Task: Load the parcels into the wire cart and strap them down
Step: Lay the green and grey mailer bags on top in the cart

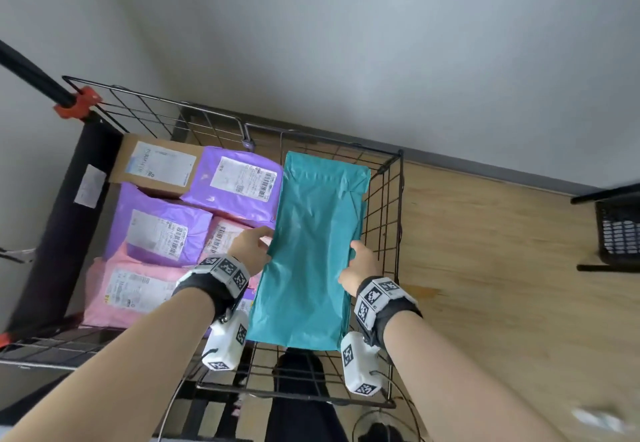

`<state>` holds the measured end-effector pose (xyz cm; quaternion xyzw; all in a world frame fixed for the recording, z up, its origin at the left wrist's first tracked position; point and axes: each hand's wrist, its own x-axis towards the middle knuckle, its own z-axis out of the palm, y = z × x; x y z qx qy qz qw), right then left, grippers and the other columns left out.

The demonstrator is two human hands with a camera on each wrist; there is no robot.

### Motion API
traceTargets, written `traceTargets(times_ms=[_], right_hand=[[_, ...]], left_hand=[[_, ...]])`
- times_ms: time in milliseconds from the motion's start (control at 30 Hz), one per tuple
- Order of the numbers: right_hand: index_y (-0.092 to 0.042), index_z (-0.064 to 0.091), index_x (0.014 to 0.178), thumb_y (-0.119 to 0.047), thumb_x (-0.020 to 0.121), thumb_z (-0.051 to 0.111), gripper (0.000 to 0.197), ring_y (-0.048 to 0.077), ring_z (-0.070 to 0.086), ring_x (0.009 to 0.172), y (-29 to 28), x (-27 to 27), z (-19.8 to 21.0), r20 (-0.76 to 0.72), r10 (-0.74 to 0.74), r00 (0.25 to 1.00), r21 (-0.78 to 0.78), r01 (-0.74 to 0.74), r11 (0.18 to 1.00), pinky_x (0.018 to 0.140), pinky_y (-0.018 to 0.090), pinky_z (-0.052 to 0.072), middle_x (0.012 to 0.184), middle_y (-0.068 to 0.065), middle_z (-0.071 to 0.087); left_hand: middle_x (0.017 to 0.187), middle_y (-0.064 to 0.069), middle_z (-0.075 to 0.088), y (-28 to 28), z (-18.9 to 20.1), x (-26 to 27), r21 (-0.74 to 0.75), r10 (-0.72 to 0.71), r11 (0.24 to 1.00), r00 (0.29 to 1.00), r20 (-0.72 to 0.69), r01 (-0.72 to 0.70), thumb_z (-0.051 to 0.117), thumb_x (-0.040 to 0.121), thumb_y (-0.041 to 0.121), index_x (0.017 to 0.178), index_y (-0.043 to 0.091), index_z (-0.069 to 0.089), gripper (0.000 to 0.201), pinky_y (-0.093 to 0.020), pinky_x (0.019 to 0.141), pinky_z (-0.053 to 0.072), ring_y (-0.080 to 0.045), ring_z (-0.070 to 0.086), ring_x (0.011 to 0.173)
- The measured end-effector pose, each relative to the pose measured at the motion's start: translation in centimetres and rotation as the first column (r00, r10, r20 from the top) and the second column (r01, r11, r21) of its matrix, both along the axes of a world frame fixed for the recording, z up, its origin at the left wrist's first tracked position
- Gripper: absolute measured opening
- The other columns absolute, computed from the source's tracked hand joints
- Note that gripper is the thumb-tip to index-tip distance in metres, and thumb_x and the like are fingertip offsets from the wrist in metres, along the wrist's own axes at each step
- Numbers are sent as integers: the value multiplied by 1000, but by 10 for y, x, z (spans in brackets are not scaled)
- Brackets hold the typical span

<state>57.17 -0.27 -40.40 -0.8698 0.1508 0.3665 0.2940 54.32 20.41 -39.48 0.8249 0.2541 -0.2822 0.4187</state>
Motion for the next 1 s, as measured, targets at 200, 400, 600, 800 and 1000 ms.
traceTargets(times_ms=[200,400,600,800,1000], right_hand=[[-13,44,135,9,78,55,62,31,63,96,0,-2,-46,-41,-50,998,-87,46,995,78,39,56,113,12,63],[-12,37,141,9,80,55,67,32,60,103,1,2,-79,-68,-63,996,-123,55,991,86,42,53,118,13,60],[-14,34,141,9,83,53,66,32,59,103,-4,-8,-86,-84,-57,995,-151,44,988,87,42,52,116,14,59],[-26,6,151,4,84,55,88,26,61,87,-1,-8,-95,-144,-5,990,-82,-7,997,67,31,53,125,10,55],[-27,8,152,3,88,57,86,26,32,139,2,-11,-92,-257,153,954,-52,-172,984,74,17,37,159,4,6]], left_hand=[[73,-8,58,-10,-47,-1,-7,-13,1000,999,-34,12,48,83,-12,118,9,60,43,-13,49,39,-23,54,65],[83,-8,66,-16,-81,-3,22,5,1000,996,-85,-3,54,82,-5,110,9,62,33,-23,67,41,-21,56,73],[95,-15,69,-18,-97,-5,35,34,999,992,-125,-30,56,79,-4,105,6,60,27,-25,70,42,-27,60,81],[101,-14,67,-27,-114,-4,127,-8,992,993,-121,24,52,77,-6,89,10,65,23,-29,77,47,-32,61,96],[119,-11,61,-33,-114,-9,49,-84,994,983,-164,93,54,80,-2,118,8,62,40,-28,90,46,-27,58,108]])
